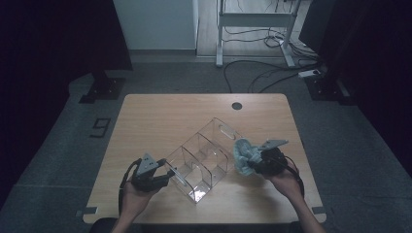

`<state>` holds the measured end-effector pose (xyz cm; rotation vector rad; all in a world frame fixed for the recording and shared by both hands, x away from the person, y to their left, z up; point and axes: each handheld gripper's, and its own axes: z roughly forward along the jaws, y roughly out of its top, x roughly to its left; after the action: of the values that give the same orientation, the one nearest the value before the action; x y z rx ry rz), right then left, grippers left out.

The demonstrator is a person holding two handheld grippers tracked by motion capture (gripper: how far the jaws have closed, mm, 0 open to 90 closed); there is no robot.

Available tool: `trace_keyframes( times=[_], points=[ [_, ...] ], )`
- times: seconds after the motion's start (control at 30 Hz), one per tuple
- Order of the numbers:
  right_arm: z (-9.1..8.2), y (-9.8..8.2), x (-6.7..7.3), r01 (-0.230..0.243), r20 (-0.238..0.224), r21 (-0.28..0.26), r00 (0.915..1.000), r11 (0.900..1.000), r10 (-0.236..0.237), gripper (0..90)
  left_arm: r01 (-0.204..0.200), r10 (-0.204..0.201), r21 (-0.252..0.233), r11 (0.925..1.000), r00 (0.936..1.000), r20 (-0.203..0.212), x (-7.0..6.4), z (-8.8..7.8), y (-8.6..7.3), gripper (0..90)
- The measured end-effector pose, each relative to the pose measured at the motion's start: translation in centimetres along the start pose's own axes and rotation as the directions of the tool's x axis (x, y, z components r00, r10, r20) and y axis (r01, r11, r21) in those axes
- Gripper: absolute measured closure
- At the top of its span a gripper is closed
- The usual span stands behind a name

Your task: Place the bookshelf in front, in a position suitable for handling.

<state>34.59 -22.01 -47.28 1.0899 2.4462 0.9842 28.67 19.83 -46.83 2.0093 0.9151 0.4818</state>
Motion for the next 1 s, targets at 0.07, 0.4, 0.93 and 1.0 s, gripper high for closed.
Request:
trace_keyframes(
  times=[0.07,0.4,0.93,1.0],
  points=[
    [-0.7,0.1,0.1,0.000,-0.004,-0.007,1.0000,1.000,0.000,53.0,0.000,0.000,0.000,1.0000,1.0000,0.000,0.0,0.0,0.0,45.2],
    [-3.6,0.9,1.2,0.006,-0.027,-0.045,0.9996,0.999,-0.007,52.8,-0.001,0.001,-0.001,1.0000,1.0000,0.000,0.0,0.0,0.0,45.2],
    [-5.7,5.6,4.0,0.083,-0.073,-0.105,0.9932,0.991,-0.091,52.5,-0.003,0.003,0.003,1.0000,1.0000,-0.002,0.0,0.0,0.0,45.2],
    [-5.6,6.4,4.3,0.093,-0.075,-0.109,0.9919,0.990,-0.102,52.5,-0.003,0.003,0.003,1.0000,1.0000,-0.002,0.0,0.0,0.0,45.2]
  ],
)
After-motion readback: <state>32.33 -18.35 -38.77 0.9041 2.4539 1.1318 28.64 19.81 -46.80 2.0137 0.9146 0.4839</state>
